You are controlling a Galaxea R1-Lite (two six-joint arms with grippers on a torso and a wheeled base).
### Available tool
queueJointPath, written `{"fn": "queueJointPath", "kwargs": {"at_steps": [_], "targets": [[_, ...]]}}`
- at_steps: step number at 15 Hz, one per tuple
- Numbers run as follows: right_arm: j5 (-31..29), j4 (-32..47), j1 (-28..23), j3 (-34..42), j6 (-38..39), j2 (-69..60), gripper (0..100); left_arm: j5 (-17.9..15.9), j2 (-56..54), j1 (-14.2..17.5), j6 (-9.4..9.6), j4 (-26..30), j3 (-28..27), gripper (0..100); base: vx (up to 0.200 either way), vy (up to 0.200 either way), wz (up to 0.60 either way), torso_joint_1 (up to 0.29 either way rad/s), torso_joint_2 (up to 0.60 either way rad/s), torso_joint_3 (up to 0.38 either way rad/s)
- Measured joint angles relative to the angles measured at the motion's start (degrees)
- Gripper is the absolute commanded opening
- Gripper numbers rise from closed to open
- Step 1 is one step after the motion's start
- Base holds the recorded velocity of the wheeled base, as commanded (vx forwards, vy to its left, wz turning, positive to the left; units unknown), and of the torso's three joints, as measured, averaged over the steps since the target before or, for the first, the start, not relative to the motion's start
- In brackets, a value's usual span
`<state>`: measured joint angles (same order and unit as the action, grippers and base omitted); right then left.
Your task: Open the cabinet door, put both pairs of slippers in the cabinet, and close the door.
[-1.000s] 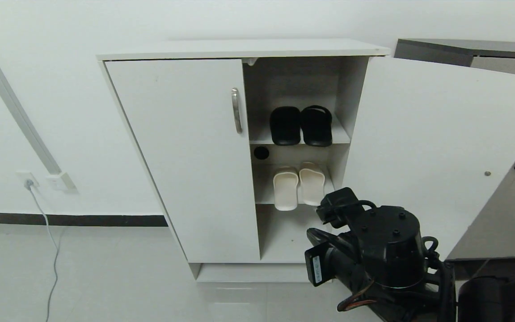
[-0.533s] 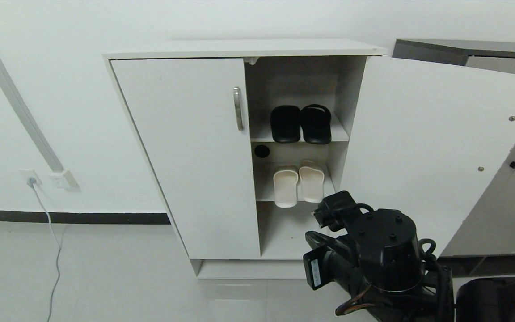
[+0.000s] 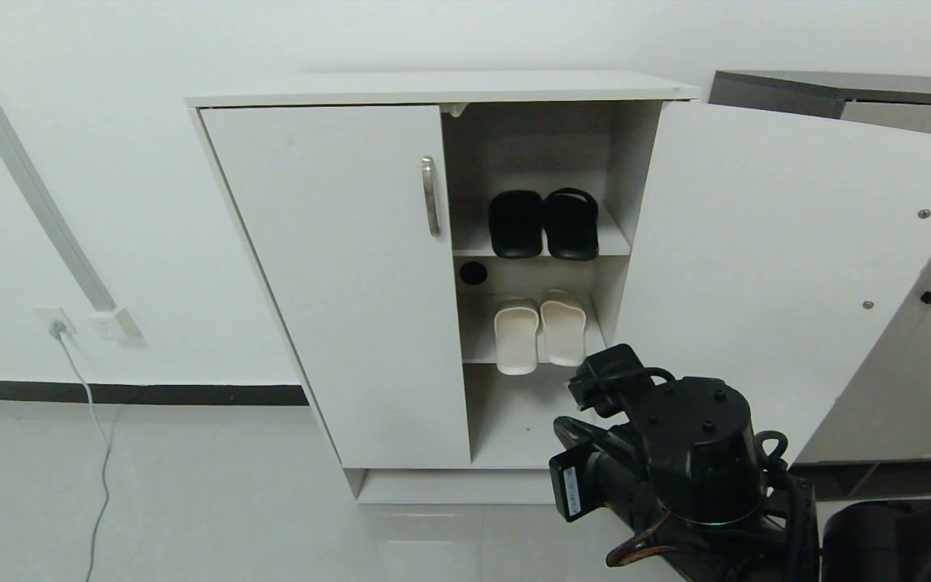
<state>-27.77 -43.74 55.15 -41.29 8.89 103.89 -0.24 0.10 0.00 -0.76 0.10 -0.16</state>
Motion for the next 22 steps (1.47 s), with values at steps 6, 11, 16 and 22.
{"fn": "queueJointPath", "kwargs": {"at_steps": [6,11,16,22], "targets": [[-0.09,0.04,0.05,0.00,-0.05,0.00,0,-0.02,0.00,0.00,-0.02,0.00,0.02,0,0.000,0.000,0.00,0.000,0.00,0.000],[-0.09,0.24,-0.11,0.06,-0.09,0.09,0,0.00,0.00,0.02,-0.09,0.11,0.05,0,0.000,0.000,0.00,0.022,-0.25,-0.298],[-0.17,0.00,-0.05,0.09,-0.11,0.05,0,0.13,0.00,0.00,-0.74,-0.02,-0.02,0,0.000,0.000,0.00,0.074,-0.49,-0.359],[-0.26,0.00,0.06,0.39,-0.11,-0.26,0,0.20,0.00,0.02,-0.46,0.00,0.09,0,0.000,0.000,0.00,0.141,-0.47,-0.330]]}}
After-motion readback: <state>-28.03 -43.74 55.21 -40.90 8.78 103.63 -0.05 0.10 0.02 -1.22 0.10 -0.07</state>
